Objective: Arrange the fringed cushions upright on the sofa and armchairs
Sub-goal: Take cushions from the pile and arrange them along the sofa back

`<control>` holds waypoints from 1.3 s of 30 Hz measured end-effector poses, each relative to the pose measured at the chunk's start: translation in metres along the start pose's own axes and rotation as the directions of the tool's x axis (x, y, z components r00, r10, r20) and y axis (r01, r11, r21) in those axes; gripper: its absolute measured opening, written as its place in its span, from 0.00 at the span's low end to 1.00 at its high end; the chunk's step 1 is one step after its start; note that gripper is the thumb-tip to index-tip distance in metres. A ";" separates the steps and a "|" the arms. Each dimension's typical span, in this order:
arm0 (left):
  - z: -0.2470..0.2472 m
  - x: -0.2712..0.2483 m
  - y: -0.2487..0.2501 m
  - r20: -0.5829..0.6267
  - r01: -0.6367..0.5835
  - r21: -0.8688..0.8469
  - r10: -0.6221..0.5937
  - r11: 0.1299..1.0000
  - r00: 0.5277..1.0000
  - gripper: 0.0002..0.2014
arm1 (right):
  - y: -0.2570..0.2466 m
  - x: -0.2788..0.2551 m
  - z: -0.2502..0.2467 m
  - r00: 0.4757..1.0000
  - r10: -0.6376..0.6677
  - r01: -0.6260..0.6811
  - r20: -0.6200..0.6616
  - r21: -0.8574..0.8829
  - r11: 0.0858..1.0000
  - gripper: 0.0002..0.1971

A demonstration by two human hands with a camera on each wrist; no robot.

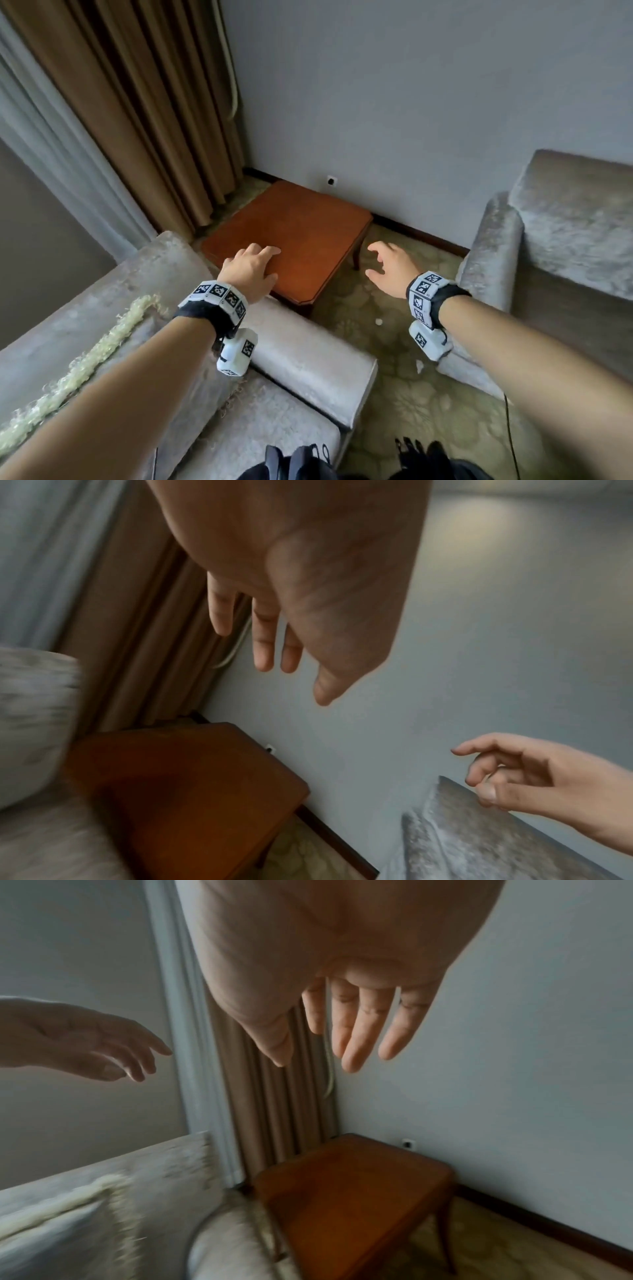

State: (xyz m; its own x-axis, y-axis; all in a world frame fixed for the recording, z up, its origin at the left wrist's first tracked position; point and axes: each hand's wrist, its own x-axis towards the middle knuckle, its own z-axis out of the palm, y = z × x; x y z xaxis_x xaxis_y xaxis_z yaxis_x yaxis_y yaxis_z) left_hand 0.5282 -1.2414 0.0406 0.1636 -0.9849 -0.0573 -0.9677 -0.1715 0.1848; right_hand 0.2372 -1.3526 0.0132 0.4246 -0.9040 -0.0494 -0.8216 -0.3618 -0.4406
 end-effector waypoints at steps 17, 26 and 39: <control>0.055 0.212 0.338 0.085 -0.421 0.022 0.418 0.907 0.904 0.29 | 0.296 -0.013 -0.167 0.928 0.325 -0.342 -0.179 -0.073 0.937 0.26; 0.079 0.334 0.536 0.104 -0.705 0.029 0.700 0.708 0.707 0.28 | 0.436 -0.038 -0.237 0.751 0.610 -0.630 -0.251 0.005 0.777 0.32; 0.159 0.311 0.867 0.230 -0.973 -0.116 0.958 0.200 0.170 0.27 | 0.584 -0.236 -0.290 0.223 0.917 -0.927 -0.332 0.220 0.305 0.32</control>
State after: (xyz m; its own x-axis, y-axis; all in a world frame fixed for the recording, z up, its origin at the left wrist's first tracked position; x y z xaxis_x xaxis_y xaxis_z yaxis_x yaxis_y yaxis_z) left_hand -0.2904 -1.6929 0.0272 -0.9437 -0.3255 -0.0587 -0.3305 0.9209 0.2065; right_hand -0.4529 -1.4169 0.0271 -0.7848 -0.6085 -0.1174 -0.5601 0.7775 -0.2860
